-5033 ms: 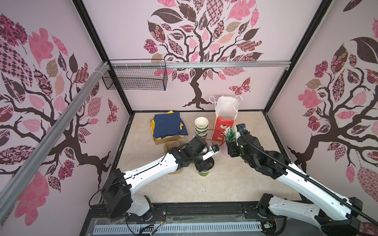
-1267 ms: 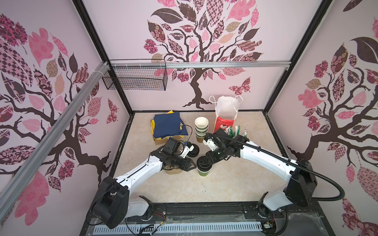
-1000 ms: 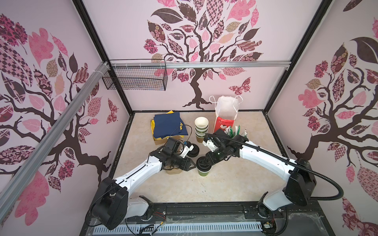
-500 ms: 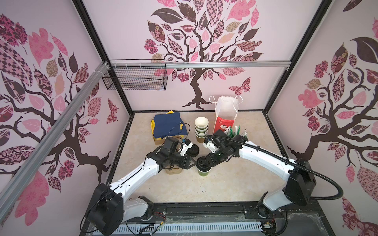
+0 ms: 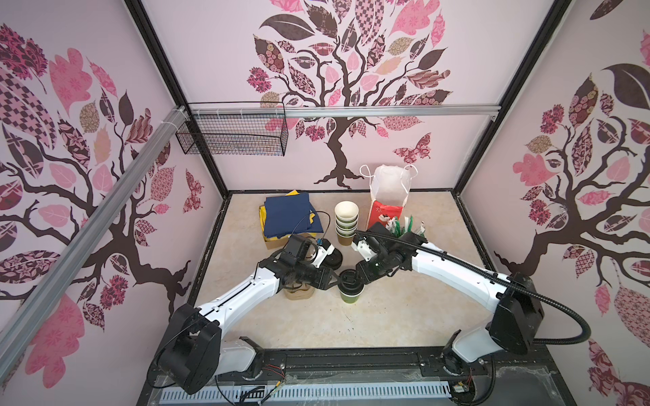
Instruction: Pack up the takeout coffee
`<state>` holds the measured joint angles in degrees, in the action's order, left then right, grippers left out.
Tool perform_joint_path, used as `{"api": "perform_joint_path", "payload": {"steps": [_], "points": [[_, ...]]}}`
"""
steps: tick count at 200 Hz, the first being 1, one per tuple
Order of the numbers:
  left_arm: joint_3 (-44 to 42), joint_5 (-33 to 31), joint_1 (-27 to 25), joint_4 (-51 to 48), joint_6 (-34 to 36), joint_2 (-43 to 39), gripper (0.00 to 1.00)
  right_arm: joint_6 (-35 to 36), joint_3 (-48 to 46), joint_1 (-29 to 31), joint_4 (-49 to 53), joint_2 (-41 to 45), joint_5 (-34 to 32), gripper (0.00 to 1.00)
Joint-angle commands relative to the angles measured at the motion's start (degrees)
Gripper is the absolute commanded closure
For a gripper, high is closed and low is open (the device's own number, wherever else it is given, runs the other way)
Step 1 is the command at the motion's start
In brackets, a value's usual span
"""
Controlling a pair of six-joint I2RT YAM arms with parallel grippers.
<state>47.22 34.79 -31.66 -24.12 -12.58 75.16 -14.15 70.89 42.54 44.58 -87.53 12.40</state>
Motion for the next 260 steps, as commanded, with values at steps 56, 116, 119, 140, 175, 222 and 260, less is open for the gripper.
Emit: {"api": "perform_joint_path", "payload": {"steps": [56,116,119,140,175,222,260], "points": [[4.0,0.8,-1.0,-0.8,2.2,1.7,0.58,-0.2,2.4,-0.3,0.2,-0.3,1.6,0.61],[4.1,1.6,-1.1,-1.5,2.8,1.8,0.61,0.8,2.5,-0.3,0.9,-0.5,3.7,0.64],[4.1,1.6,-1.1,-1.5,2.9,1.8,0.61,0.9,2.6,-0.3,1.0,-0.5,3.8,0.64],[4.1,1.8,-1.2,-1.8,3.1,1.7,0.61,1.2,2.5,-0.3,1.3,-0.5,4.4,0.65],[4.1,0.8,-1.2,-1.9,2.9,1.7,0.59,1.3,2.4,-0.3,1.8,-0.5,3.1,0.64],[5.2,-2.4,-1.2,-1.3,0.2,-0.4,0.48,1.0,3.0,-0.2,2.5,1.4,0.2,0.60],[6.5,-2.4,-1.6,-1.3,-1.4,0.9,0.46,0.5,1.9,-0.3,2.0,0.5,-0.7,0.58]]}}
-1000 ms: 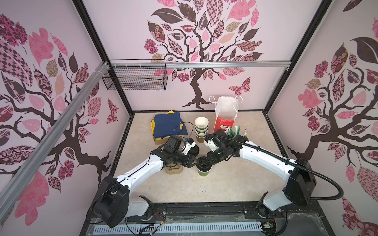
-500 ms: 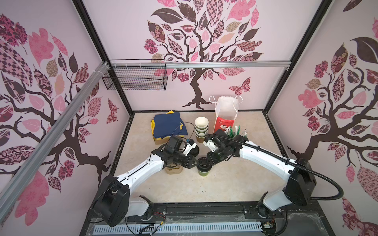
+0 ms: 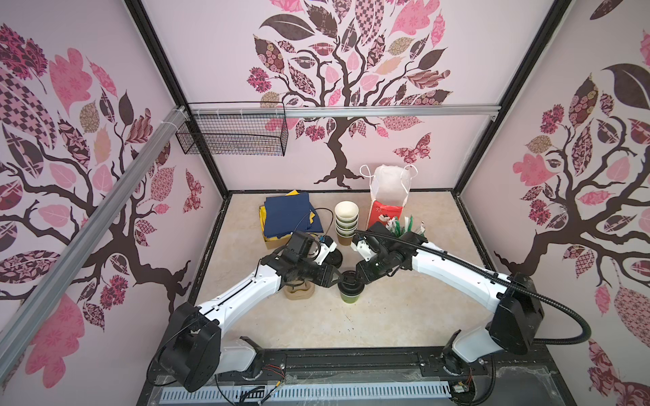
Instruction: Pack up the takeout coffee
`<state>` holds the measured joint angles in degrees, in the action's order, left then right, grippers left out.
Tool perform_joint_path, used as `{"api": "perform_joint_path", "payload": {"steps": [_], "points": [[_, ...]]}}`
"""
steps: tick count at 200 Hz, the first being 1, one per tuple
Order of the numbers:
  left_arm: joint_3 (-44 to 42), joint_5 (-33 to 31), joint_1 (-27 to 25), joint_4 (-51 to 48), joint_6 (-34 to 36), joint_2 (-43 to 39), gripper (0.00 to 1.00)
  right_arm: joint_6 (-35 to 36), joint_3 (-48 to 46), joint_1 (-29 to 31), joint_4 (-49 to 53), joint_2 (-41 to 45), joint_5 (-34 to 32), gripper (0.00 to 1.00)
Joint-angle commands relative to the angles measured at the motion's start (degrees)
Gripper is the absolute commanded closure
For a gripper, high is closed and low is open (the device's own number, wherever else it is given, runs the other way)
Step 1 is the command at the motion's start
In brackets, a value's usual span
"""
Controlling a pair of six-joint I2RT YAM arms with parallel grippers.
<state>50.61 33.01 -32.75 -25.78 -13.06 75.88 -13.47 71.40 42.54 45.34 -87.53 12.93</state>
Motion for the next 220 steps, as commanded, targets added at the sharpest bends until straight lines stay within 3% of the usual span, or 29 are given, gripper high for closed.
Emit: {"api": "perform_joint_path", "payload": {"steps": [1,89,220], "points": [[3.2,-0.6,-0.5,0.3,-0.9,0.3,0.46,-0.2,1.4,-0.3,1.3,0.5,-1.2,0.58],[4.1,-1.0,-1.6,-4.5,2.6,3.6,0.54,0.8,-0.1,-0.3,2.7,-1.4,1.4,0.62],[4.5,-2.4,-2.0,-5.5,3.3,6.4,0.57,0.9,-0.9,-0.2,5.1,-4.3,-1.5,0.66]]}}
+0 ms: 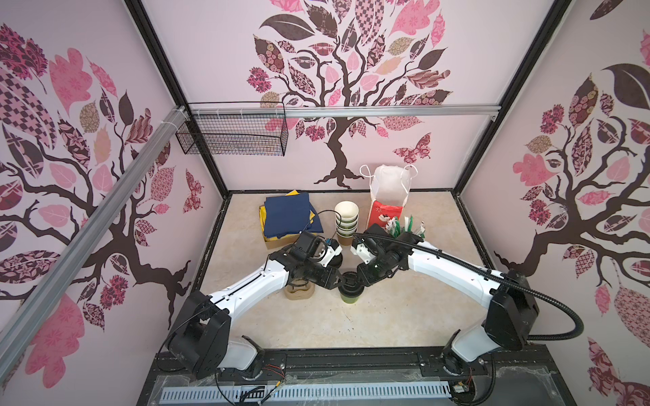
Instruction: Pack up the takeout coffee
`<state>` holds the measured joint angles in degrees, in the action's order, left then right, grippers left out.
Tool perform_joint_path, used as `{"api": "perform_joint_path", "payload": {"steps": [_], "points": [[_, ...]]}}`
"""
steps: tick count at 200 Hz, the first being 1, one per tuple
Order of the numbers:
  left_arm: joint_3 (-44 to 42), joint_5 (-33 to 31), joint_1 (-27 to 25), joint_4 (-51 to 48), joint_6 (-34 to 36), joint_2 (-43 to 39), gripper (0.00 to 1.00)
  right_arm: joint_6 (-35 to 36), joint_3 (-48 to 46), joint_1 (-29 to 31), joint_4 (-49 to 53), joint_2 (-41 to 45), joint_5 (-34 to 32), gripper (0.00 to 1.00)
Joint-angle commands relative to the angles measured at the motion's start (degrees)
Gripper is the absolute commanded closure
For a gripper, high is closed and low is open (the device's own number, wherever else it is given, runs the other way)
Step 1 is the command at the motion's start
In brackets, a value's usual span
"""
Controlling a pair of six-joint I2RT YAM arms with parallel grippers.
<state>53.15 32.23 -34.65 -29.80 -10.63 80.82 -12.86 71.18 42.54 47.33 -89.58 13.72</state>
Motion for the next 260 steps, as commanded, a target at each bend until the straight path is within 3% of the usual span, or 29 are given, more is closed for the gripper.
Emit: {"api": "perform_joint_path", "payload": {"steps": [1,109,182,260], "points": [[1.9,-1.6,-0.1,-1.5,0.9,1.4,0.57,0.2,-0.8,-0.2,3.1,-2.3,-2.3,0.66],[2.3,-5.0,-0.7,-6.2,4.3,3.5,0.59,0.3,2.1,-0.3,5.4,-3.6,-2.7,0.65],[2.9,-5.2,-0.7,-6.0,4.3,3.8,0.59,1.0,2.1,-0.3,3.7,1.3,1.7,0.50],[3.0,-5.0,-0.7,-5.8,4.2,4.2,0.59,1.3,-2.5,-0.2,3.3,-0.7,1.2,0.53]]}}
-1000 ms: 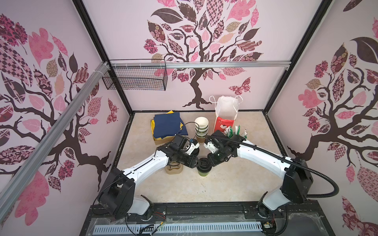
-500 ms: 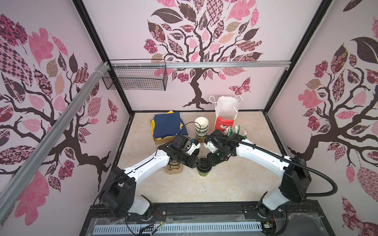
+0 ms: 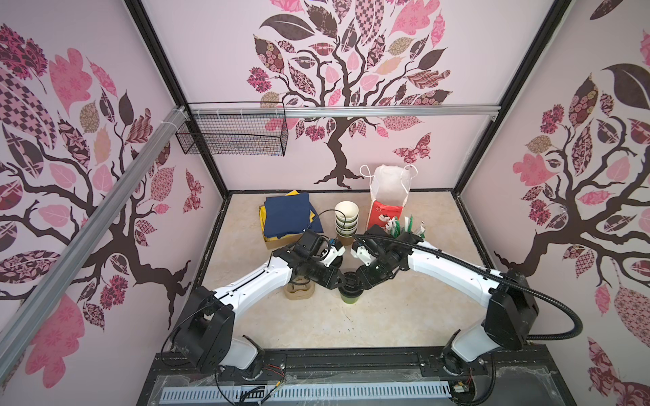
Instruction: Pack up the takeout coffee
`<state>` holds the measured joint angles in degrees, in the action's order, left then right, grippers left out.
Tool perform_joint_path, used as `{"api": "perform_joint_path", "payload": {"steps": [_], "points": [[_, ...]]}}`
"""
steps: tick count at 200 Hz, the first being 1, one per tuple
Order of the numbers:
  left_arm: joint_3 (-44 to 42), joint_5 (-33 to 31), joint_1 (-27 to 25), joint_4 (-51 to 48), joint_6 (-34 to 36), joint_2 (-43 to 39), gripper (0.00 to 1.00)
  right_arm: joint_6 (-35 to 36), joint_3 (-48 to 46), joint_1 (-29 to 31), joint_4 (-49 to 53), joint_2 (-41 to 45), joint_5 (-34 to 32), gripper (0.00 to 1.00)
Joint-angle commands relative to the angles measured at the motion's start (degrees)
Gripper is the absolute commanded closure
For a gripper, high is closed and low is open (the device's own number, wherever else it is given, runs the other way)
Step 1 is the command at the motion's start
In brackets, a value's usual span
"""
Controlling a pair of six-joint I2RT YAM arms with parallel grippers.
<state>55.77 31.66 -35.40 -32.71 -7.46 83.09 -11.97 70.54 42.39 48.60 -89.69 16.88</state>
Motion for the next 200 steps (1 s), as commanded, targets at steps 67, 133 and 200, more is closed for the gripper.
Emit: {"api": "perform_joint_path", "payload": {"steps": [67,133,200], "points": [[0.4,-4.6,0.1,-2.8,0.8,1.9,0.59,0.1,-3.1,-0.1,2.6,-1.9,-5.7,0.56],[0.5,-4.7,0.1,-2.8,0.8,1.7,0.59,-1.4,2.3,-0.2,-0.9,2.8,-2.3,0.53],[0.5,-4.7,0.1,-2.8,0.9,1.9,0.59,-4.9,0.3,-0.1,-4.2,0.7,-3.6,0.54]]}}
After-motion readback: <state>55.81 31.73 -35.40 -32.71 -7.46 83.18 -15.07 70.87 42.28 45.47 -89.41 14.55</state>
